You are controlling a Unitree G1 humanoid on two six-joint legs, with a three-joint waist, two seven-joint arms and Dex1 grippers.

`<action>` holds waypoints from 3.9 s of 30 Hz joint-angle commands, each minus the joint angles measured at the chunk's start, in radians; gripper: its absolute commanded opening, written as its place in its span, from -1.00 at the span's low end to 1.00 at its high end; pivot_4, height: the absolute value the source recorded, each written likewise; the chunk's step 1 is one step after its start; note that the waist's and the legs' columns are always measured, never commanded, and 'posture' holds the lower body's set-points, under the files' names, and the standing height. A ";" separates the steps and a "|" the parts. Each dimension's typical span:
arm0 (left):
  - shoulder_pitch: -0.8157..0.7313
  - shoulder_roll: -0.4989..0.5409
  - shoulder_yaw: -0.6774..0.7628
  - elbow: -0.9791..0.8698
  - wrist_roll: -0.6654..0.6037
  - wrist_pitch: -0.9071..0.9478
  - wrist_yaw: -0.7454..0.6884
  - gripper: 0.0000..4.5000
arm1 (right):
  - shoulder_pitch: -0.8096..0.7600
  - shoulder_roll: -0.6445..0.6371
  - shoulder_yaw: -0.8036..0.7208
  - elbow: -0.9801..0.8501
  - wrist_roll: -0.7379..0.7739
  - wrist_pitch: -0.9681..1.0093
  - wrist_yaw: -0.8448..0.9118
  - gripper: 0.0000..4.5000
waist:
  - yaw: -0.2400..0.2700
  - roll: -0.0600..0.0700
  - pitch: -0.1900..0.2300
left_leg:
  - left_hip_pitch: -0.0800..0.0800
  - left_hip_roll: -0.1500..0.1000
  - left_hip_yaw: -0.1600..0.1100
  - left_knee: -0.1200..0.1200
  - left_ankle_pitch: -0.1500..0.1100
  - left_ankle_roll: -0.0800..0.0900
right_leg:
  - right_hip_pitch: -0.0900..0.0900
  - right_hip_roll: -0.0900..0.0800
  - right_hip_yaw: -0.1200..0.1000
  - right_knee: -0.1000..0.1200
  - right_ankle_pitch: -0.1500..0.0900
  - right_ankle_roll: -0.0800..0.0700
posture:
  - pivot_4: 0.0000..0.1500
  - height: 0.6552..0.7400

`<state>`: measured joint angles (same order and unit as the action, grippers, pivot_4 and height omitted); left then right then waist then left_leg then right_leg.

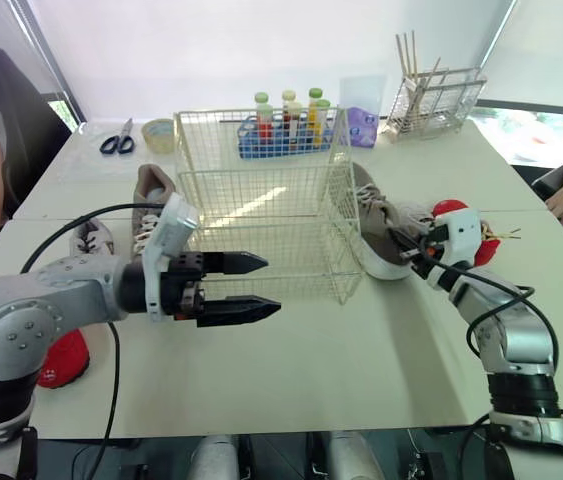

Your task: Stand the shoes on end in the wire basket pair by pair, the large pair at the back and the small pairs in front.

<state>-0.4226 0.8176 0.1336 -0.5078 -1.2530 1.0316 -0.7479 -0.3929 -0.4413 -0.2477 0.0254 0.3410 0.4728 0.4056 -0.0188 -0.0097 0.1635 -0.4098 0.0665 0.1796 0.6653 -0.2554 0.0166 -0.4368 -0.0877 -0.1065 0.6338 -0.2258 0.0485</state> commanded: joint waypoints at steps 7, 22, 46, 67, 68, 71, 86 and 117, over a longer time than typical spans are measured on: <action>-0.030 0.005 0.020 0.031 0.017 -0.022 -0.043 1.00 | -0.279 -0.151 -0.170 -0.014 0.085 -0.068 0.002 -0.90 | 0.004 0.003 0.002 | -0.007 -0.001 0.000 0.000 0.000 0.000 | -0.007 0.000 0.000 0.000 0.002 0.003 | 1.00 0.89; -0.021 0.002 0.035 0.020 0.013 -0.024 -0.049 1.00 | -0.342 -0.199 -0.163 0.010 0.101 -0.090 0.053 -0.90 | 0.001 0.003 0.002 | -0.007 -0.001 0.001 0.000 0.000 0.000 | -0.006 0.000 0.000 0.000 0.002 0.003 | 1.00 0.89; -0.101 0.047 0.139 0.195 0.087 -0.048 -0.033 1.00 | -0.665 -0.432 -0.126 0.115 0.230 -0.051 0.390 -0.90 | -0.001 0.012 0.010 | -0.009 -0.001 0.002 0.000 0.000 0.001 | -0.009 0.001 0.000 0.000 0.002 0.003 | 1.00 0.89; -0.619 0.230 0.138 0.912 0.219 0.008 -0.400 1.00 | -0.852 -0.691 0.144 -0.068 0.442 0.223 1.146 -0.90 | 0.008 0.009 0.010 | -0.016 -0.001 0.006 0.002 -0.001 0.002 | -0.016 -0.001 -0.001 0.000 0.002 0.004 | 1.00 0.89; -0.650 0.215 0.118 0.929 0.236 0.013 -0.411 1.00 | -0.856 -0.688 0.158 -0.070 0.439 0.224 1.165 -0.90 | 0.009 0.008 0.011 | -0.016 -0.001 0.006 0.002 -0.001 0.002 | -0.016 -0.001 -0.001 0.000 0.002 0.004 | 1.00 0.89; -0.724 0.178 0.047 0.951 0.271 0.063 -0.471 1.00 | -0.861 -0.689 0.205 -0.095 0.446 0.213 1.206 -0.90 | 0.006 0.006 0.012 | -0.017 -0.001 0.006 0.003 -0.001 0.003 | -0.017 -0.001 -0.001 0.001 0.002 0.004 | 1.00 0.89; -0.614 0.171 -0.181 0.632 0.268 0.257 -0.795 1.00 | -0.849 -0.742 0.311 -0.162 0.471 0.081 1.209 -0.90 | 0.001 0.004 0.013 | -0.016 -0.001 0.008 0.005 0.001 -0.001 | -0.025 -0.001 0.004 0.015 0.001 0.003 | 1.00 0.89; -0.539 0.224 -0.383 0.502 0.254 0.089 -0.867 1.00 | -0.862 -0.747 0.286 -0.184 0.488 0.082 1.209 -0.90 | 0.003 0.004 0.013 | -0.020 0.001 0.007 0.018 -0.003 0.006 | -0.024 -0.002 0.004 0.017 0.001 0.003 | 1.00 0.89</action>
<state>-0.9619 1.0219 -0.2503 0.0330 -0.9341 1.1043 -1.6100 -1.2248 -1.1803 0.1025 -0.1633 0.8084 0.5614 1.6124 -0.0156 -0.0055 0.1761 -0.4301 0.0672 0.1860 0.6829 -0.2585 0.0224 -0.4607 -0.0901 -0.1029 0.6504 -0.2253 0.0516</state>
